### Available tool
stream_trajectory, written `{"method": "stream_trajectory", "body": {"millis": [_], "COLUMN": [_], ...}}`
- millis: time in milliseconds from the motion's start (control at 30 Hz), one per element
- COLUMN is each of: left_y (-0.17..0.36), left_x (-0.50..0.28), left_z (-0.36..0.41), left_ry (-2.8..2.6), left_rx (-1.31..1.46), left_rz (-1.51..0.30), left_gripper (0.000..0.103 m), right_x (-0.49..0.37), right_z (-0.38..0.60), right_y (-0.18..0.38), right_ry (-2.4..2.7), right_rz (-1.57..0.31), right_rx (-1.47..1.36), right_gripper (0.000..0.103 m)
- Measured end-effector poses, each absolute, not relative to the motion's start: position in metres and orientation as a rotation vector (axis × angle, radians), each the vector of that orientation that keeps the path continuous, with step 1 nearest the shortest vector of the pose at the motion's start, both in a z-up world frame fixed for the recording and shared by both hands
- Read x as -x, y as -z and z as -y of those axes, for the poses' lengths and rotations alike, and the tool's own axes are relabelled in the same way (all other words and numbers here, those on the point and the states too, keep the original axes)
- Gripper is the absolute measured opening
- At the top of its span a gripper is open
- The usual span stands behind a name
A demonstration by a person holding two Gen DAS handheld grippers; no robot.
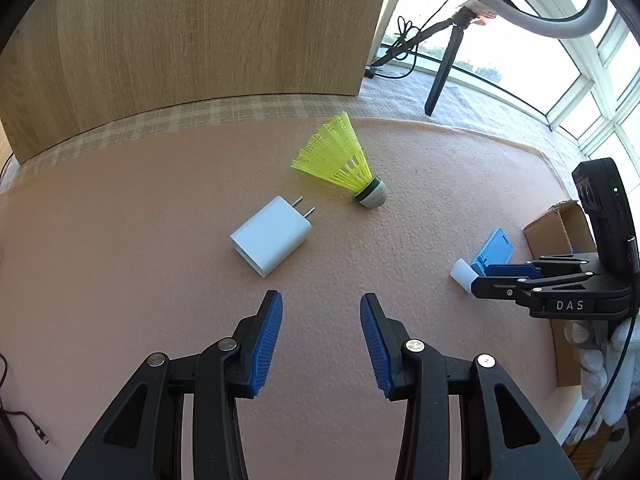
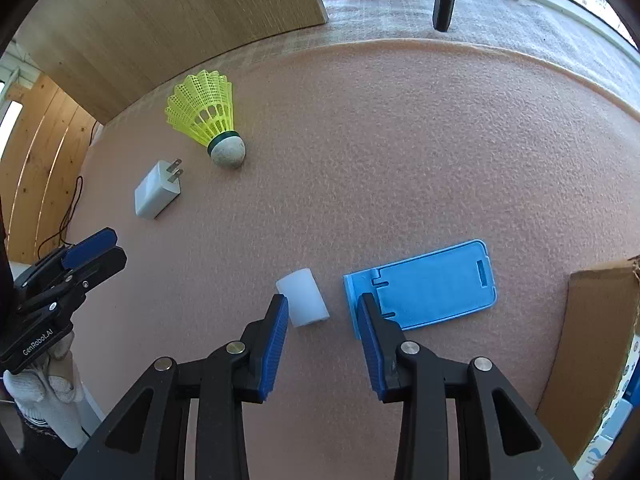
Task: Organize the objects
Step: 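Move the right tool past the white cup to the blue phone stand, then close the right tool on the blue phone stand while the left tool reaches the white cup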
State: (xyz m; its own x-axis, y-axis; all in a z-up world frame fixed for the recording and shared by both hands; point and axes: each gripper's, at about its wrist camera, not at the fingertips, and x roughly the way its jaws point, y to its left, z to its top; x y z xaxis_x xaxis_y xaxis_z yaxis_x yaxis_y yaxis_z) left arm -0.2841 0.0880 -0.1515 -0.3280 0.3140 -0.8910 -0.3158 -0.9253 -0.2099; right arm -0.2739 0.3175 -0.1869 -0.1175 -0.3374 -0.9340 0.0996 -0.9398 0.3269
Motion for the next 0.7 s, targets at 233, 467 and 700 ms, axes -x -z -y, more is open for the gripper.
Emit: {"method": "stream_trajectory", "body": {"millis": [233, 467, 700], "left_y": [0.158, 0.172, 0.184], "left_x": [0.275, 0.27, 0.262], "left_z": [-0.133, -0.195, -0.244], "left_ry": [-2.199, -2.104, -2.096], "left_rx": [1.525, 1.52, 1.502], "left_rz": [-0.041, -0.091, -0.31], "left_gripper": [0.044, 0.044, 0.044], "right_x": [0.23, 0.207, 0.207], "right_z": [-0.343, -0.374, -0.38], "right_y": [0.187, 0.166, 0.171], "right_ry": [2.104, 2.252, 2.269], "right_rz": [0.339, 0.491, 0.671], "right_rx": [-1.9, -1.843, -1.845], "right_gripper": [0.032, 0.032, 0.033]}}
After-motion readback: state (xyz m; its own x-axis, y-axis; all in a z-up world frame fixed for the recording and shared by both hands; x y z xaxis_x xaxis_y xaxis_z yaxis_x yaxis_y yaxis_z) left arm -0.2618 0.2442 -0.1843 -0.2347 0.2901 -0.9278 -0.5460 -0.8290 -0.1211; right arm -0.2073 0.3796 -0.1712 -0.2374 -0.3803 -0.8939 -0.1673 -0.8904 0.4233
